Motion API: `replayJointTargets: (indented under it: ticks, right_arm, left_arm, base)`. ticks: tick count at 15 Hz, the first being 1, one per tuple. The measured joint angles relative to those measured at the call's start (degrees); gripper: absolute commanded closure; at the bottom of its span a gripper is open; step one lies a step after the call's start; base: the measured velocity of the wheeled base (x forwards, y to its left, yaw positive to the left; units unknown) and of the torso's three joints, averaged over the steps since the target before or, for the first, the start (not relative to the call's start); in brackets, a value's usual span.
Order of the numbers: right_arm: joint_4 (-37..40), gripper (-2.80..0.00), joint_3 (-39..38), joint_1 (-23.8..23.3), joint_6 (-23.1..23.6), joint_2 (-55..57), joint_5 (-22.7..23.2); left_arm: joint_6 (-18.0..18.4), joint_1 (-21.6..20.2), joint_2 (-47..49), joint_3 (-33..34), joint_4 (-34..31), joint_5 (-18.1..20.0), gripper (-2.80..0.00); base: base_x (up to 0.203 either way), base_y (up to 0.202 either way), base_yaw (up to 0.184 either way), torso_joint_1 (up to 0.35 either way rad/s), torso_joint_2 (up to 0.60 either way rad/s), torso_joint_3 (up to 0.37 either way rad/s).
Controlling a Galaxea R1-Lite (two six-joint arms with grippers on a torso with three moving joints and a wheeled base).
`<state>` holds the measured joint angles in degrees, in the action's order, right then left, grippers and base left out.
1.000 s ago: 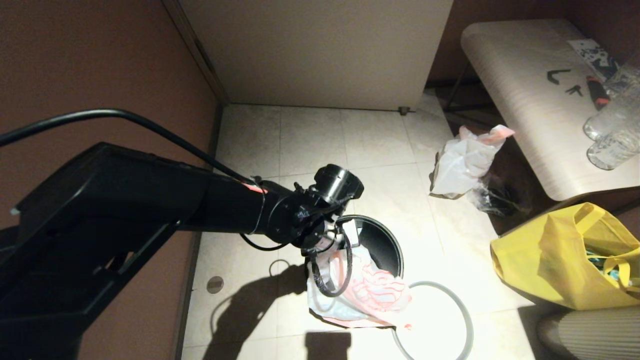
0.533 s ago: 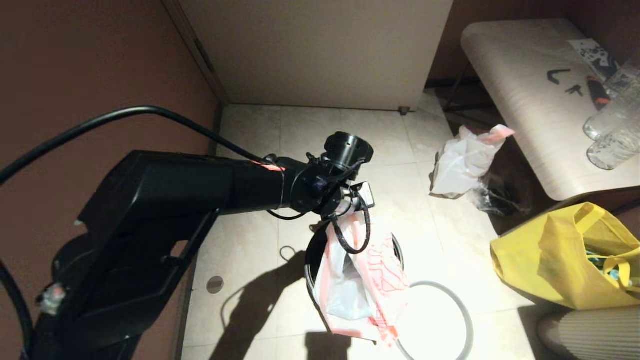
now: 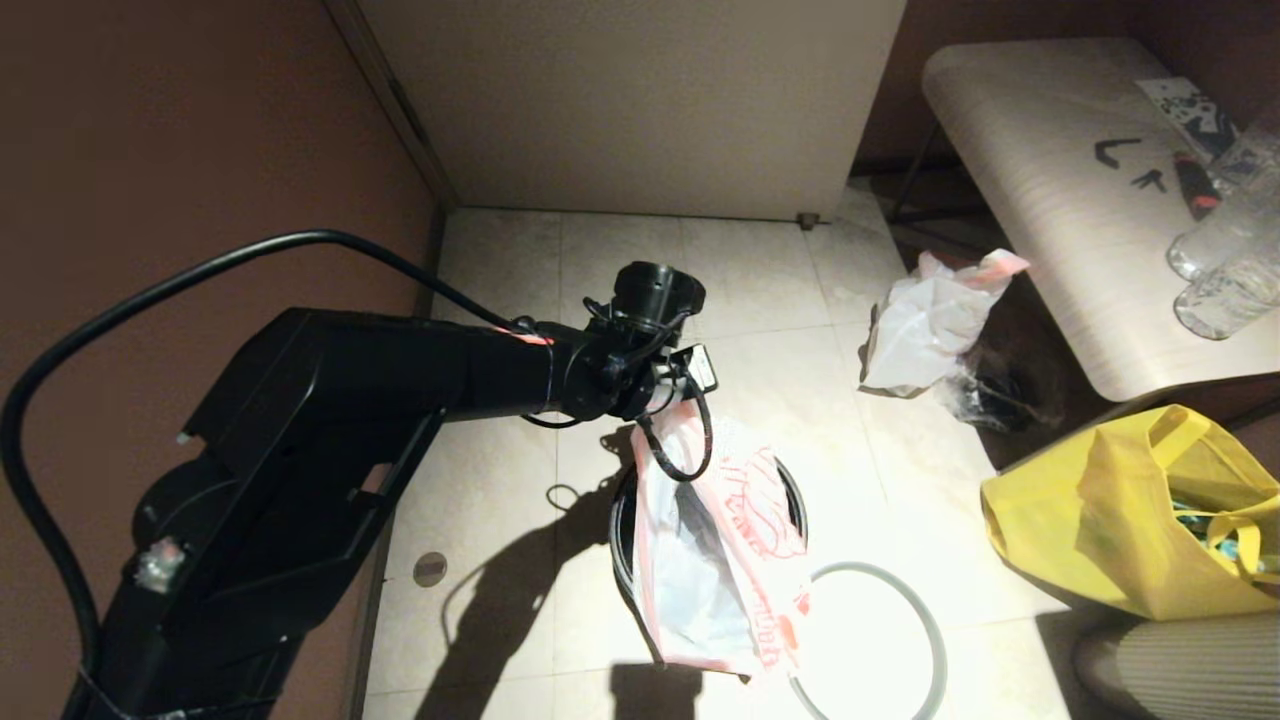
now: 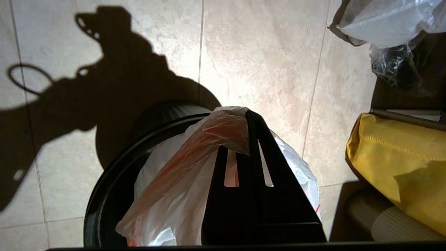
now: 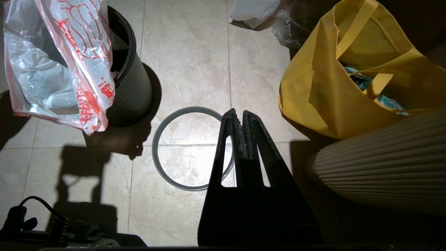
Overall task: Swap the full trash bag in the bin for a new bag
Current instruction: Put the new garbage bag on the trash can
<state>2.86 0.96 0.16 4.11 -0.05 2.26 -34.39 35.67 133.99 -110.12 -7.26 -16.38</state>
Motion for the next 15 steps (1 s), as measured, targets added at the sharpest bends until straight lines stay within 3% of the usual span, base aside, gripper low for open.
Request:
replayJointTargets:
  ticks: [6,9,15]
  right_arm:
    - [0.7,0.0,0.7,0.0,1.8,0.0,-0.4]
    - [5.2,0.0,9.1,-0.3,1.8,3.1,0.2]
    - [7.0,0.0,26.2,0.1,0.9,27.1,7.2]
  left_arm:
    - [-0.2,-3.7,-0.4,-0.1,3.8,0.0,0.0]
    - [-1.8,-4.8,-1.5,0.6,3.7,0.1,0.0]
    - [-1.6,-5.5,-1.8,-0.2,6.1,0.6,0.0]
  base:
    - [0.0,0.0,0.0,0.0,0.0,0.0]
    - [0.0,0.0,0.0,0.0,0.0,0.0]
    - [0.0,0.0,0.0,0.0,0.0,0.0]
